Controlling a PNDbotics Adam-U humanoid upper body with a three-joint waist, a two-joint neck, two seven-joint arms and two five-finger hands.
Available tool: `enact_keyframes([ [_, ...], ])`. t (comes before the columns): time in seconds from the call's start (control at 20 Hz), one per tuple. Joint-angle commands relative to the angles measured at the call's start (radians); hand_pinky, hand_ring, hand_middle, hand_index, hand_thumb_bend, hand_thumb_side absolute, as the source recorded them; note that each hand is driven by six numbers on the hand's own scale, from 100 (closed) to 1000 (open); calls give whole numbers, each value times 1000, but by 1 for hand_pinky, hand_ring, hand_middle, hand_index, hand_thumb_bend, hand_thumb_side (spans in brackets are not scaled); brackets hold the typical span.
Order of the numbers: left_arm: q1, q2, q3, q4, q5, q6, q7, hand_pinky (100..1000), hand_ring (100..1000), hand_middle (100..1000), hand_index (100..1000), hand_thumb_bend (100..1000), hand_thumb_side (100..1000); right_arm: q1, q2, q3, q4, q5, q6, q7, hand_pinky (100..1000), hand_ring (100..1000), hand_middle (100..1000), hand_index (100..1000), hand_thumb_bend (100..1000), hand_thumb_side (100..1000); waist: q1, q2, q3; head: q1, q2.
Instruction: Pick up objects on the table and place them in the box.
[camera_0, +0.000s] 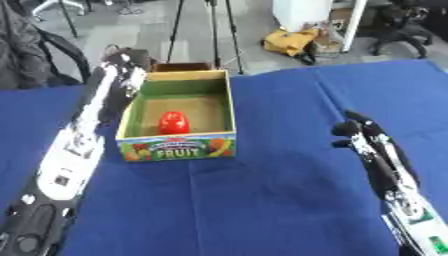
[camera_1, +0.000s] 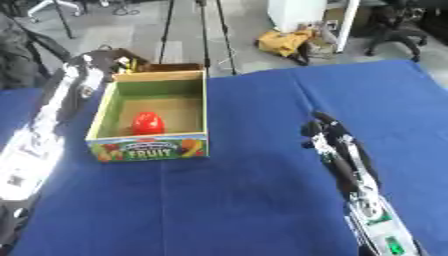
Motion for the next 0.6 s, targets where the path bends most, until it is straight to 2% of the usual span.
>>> enact_keyframes([
  [0.05, 42, 43, 19, -95, 165, 13, -22, 685, 600, 682, 870, 261, 1000, -10, -15, -7, -12, -2, -3, -3, 650, 743, 657, 892, 216, 646, -3, -14, 0, -7, -4],
  [0.3, 146, 47, 36, -163, 297, -2, -22, 674, 586, 666, 872, 280, 1000, -14, -15, -7, -16, 0, -2, -3, 651, 743, 657, 893, 212, 647, -8, -7, 11, -6, 4],
  [0.6, 194, 33, 41, -197, 348, -8, -27, 671, 583, 662, 872, 292, 1000, -14, -14, -7, -21, 3, -1, -4, 651, 743, 657, 893, 209, 648, -12, 0, 18, -5, 10],
])
